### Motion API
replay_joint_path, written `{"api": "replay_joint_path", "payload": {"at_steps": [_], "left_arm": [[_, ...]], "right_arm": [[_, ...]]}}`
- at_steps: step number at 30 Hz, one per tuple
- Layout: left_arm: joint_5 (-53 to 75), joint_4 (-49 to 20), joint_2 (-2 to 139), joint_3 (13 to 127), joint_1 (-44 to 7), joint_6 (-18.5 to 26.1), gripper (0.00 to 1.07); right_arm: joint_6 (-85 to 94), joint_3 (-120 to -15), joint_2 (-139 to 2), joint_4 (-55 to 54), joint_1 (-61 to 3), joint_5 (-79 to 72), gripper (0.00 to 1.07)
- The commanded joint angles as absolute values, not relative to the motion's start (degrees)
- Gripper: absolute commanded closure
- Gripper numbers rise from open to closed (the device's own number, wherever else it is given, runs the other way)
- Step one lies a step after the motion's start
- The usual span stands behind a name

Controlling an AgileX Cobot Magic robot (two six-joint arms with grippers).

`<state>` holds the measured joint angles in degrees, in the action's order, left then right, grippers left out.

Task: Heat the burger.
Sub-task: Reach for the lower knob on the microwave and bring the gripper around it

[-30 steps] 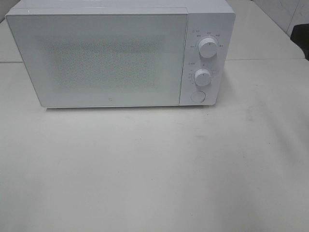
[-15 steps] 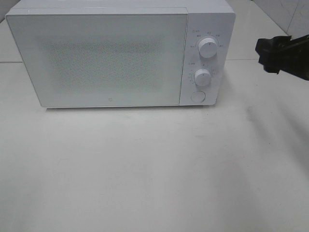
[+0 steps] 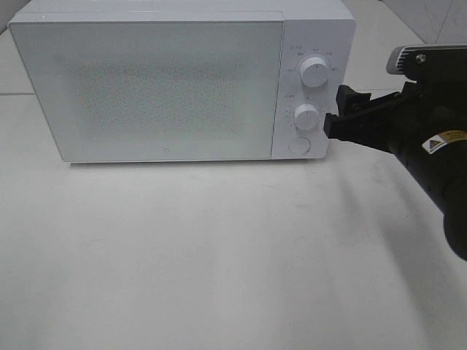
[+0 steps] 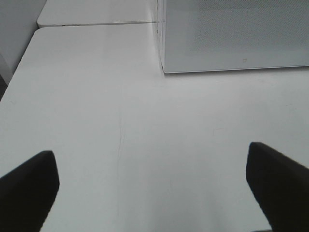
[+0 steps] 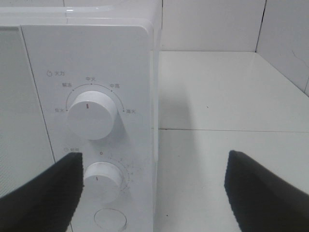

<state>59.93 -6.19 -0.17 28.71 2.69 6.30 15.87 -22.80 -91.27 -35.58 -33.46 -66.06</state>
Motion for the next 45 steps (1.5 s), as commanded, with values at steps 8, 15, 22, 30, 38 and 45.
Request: {"api": "replay_joint_path", "payload": {"at_steps": [8,15,22,30,38,45], "left_arm": [[59.42,-6.25,-1.78,28.59,2.98,5.96,0.06],[59.42,-6.25,-1.78,28.59,2.98,5.96,0.06],[59.42,-6.25,-1.78,28.59,2.98,5.96,0.06],[59.42,-6.25,-1.78,28.59,2.98,5.96,0.06],[59.42,-6.25,-1.78,28.59,2.98,5.96,0.06],[59.42,-6.25,-1.78,28.59,2.98,5.96,0.06]], "right_arm": [[16.79,-22.75,-97.86,-47.38,-43.72,-76.32,0.32],[16.79,-22.75,-102.39,-50.71,-46.7,-77.75,0.32],[16.39,-22.75,-103.42,-51.11,-46.7,-77.29,0.32],[16.33,-22.75,-103.42,-51.68,-46.7,-77.29,0.32],[16.16,-23.26,-103.42,-51.34,-46.7,-77.29,0.32],[16.16,-26.41,-103.42,-45.66,-43.37,-77.29,0.32]]}}
